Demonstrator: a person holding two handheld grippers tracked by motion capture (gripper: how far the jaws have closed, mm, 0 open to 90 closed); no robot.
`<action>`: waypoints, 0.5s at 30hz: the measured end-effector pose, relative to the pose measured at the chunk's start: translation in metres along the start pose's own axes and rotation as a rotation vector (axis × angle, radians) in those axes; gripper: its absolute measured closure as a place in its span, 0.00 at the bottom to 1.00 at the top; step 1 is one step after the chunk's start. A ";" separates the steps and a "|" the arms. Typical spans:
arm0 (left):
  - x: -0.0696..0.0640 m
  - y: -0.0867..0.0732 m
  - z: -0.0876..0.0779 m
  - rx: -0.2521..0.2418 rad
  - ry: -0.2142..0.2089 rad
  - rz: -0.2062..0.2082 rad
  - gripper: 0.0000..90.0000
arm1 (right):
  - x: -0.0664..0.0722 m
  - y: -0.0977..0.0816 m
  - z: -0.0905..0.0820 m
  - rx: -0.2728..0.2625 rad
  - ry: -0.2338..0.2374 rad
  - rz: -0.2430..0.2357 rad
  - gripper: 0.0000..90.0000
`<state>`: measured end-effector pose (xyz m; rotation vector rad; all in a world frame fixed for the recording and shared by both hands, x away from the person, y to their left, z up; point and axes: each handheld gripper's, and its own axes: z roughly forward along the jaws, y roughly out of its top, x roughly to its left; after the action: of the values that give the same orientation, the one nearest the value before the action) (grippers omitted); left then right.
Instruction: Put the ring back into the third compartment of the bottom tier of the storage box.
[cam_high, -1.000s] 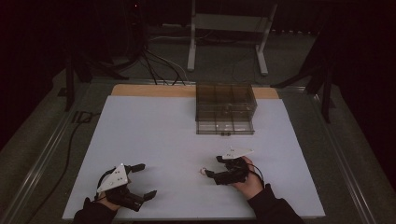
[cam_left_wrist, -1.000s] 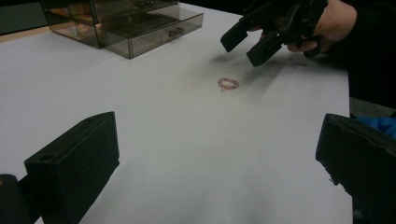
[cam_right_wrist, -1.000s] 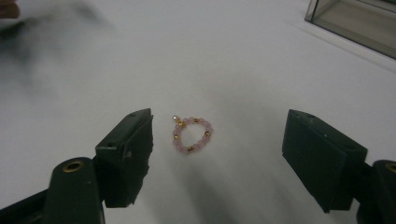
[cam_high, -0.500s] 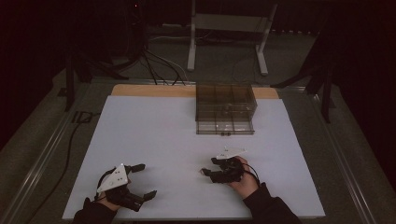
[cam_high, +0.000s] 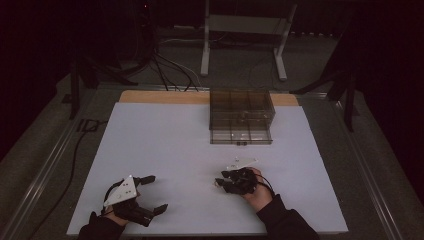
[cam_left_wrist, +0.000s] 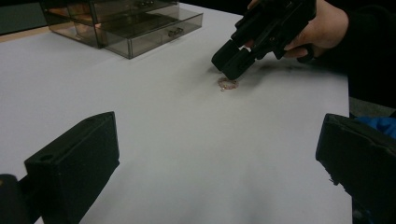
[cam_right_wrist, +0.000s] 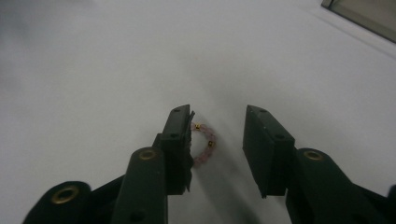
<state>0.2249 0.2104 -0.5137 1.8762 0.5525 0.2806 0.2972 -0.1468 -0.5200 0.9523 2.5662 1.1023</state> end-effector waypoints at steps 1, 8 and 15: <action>0.000 0.000 0.000 -0.002 0.000 0.002 0.01 | 0.000 0.000 0.001 0.005 -0.001 0.000 0.73; 0.000 0.000 0.000 -0.005 0.000 -0.002 0.01 | 0.000 0.002 0.004 0.025 0.013 -0.018 0.81; 0.000 0.000 0.000 -0.008 -0.002 -0.005 0.01 | 0.002 0.003 0.005 0.037 0.000 -0.037 0.83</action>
<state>0.2251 0.2106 -0.5133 1.8672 0.5542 0.2773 0.2991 -0.1412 -0.5217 0.9090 2.6017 1.0480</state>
